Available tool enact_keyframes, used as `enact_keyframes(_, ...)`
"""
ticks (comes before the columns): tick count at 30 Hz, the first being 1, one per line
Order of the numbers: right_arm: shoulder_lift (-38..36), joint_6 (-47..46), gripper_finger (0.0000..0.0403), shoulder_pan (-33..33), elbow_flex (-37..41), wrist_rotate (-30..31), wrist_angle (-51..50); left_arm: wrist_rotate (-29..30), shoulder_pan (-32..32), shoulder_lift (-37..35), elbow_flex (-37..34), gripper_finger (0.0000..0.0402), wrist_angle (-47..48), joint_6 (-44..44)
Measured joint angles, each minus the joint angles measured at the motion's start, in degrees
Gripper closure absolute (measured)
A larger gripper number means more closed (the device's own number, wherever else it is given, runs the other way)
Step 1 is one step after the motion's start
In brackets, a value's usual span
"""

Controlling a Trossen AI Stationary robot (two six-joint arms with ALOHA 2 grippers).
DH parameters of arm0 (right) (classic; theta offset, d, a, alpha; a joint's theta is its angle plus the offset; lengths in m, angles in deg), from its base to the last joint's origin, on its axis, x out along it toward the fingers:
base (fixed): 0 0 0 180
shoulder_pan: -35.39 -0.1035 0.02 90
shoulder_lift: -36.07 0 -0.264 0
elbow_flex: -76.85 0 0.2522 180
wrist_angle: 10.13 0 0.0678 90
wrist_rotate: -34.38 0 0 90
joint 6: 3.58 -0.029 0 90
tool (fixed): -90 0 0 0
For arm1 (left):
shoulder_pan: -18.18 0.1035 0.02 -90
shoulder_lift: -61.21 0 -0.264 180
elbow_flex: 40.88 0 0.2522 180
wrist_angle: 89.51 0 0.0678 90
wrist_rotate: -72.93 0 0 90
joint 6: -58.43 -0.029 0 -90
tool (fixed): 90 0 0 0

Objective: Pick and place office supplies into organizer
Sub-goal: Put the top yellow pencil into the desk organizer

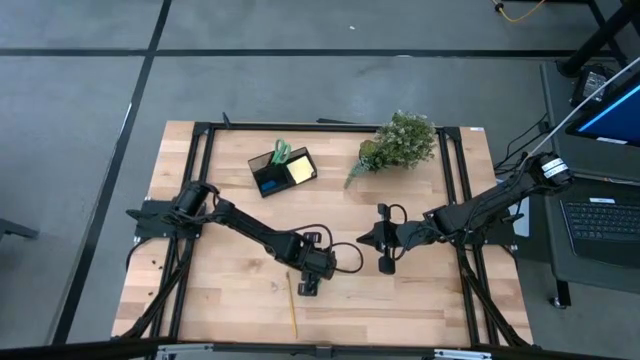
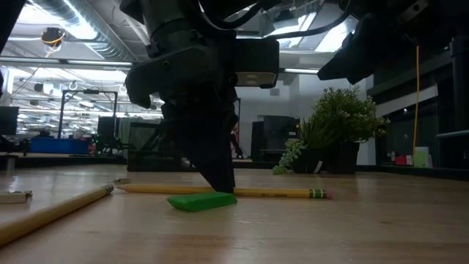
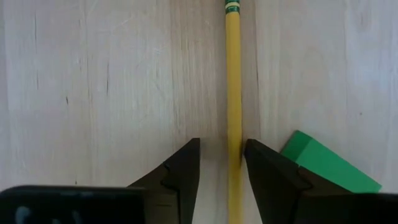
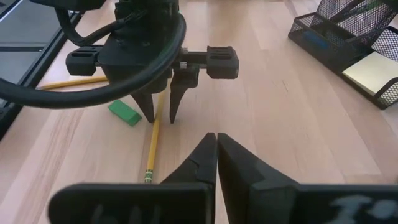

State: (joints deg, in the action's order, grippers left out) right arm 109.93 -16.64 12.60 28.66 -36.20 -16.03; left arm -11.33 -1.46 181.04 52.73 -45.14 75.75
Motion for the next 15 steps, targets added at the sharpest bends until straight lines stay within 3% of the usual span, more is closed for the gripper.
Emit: enact_keyframes(15, 0.00, 0.02, 0.0386, 0.00, 0.00, 0.00, 0.02, -0.48, -0.63, 0.02, 0.00, 0.0276, 1.10, 0.52)
